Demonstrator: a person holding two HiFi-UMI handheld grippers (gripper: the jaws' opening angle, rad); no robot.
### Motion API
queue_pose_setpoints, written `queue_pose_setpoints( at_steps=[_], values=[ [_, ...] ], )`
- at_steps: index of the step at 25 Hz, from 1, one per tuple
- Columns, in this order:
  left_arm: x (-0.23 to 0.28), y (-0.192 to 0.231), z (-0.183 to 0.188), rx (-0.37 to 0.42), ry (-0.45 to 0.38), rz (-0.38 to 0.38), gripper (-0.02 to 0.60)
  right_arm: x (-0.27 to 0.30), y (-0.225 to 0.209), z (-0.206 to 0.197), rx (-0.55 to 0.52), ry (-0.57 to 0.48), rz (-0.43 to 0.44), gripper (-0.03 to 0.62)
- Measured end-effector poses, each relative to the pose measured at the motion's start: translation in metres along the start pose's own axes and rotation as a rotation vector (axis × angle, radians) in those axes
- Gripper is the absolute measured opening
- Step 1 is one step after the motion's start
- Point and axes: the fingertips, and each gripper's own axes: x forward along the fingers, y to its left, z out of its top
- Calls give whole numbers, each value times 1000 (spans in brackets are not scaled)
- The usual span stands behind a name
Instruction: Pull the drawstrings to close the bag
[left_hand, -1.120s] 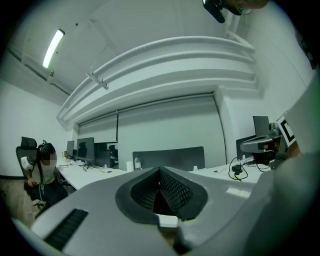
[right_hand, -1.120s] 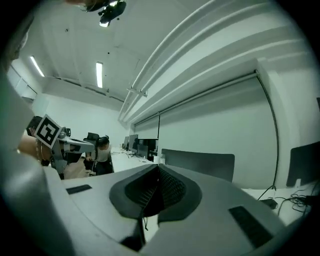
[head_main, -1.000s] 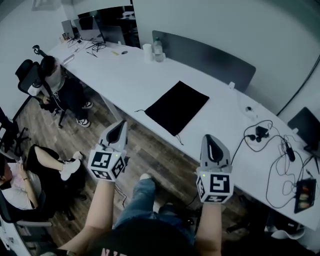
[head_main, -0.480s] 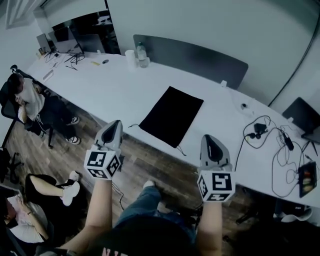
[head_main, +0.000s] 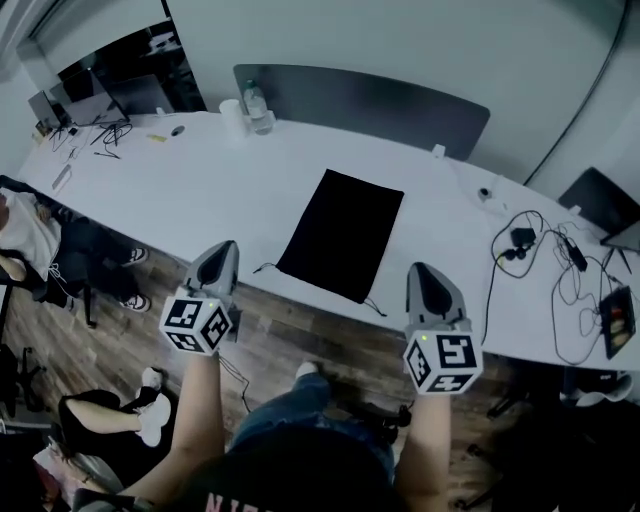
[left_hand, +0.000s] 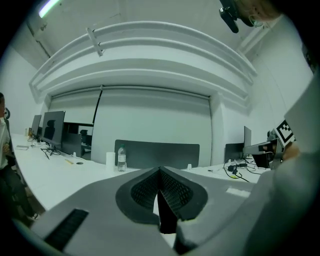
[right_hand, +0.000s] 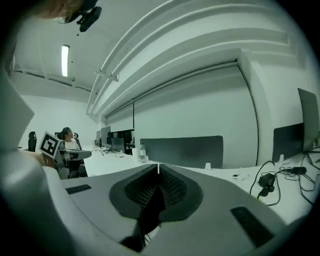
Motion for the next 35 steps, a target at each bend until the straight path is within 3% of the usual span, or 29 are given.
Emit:
queue_pose_setpoints(
  at_steps=[2, 7, 12, 17, 25, 35],
  values=[
    [8, 12, -5, -8, 16, -19, -2, 6, 3, -6, 8, 19, -14, 0],
    [26, 31, -21, -8, 84, -93, 1, 18, 9, -26, 27, 85, -29, 80],
    [42, 33, -41, -9, 162, -213, 139, 24, 10, -43, 20, 155, -45, 147],
    [48, 36, -70, 11, 264, -273, 149, 27, 6, -67, 31, 233, -54, 137],
    [48, 40, -124, -15, 414, -279, 149, 34, 12, -121, 35, 396, 23, 126],
    [52, 32, -180, 24, 564, -295, 149, 26, 19, -202, 6, 618, 116, 130]
  ],
)
